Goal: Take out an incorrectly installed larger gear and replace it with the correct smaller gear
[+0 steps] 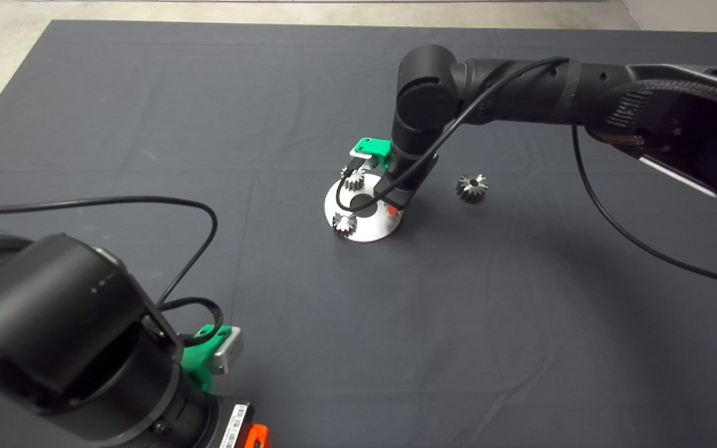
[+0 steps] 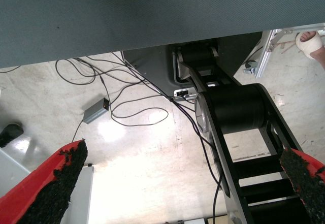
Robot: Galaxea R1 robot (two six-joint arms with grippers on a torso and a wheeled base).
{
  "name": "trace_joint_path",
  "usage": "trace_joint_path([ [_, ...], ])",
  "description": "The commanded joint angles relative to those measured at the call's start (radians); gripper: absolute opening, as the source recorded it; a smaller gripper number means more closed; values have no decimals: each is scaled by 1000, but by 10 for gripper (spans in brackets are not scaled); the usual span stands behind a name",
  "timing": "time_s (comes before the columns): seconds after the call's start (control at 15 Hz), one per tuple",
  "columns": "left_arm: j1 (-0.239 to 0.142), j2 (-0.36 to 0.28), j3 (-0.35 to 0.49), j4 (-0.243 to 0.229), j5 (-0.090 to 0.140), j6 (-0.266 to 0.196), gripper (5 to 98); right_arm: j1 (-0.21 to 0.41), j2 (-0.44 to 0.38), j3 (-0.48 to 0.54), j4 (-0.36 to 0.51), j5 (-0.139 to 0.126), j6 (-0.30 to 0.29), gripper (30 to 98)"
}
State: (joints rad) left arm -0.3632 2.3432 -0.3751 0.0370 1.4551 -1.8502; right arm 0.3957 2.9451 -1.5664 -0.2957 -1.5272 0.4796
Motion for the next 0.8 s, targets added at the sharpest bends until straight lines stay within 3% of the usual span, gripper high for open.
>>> trace_joint_path([
  [0.0, -9, -1, 13, -19, -2, -3, 982, 25, 9, 5, -43, -125, 5, 397],
  [0.73, -10, -1, 13, -19, -2, -3, 982, 25, -1, 4, -43, -126, 5, 435],
])
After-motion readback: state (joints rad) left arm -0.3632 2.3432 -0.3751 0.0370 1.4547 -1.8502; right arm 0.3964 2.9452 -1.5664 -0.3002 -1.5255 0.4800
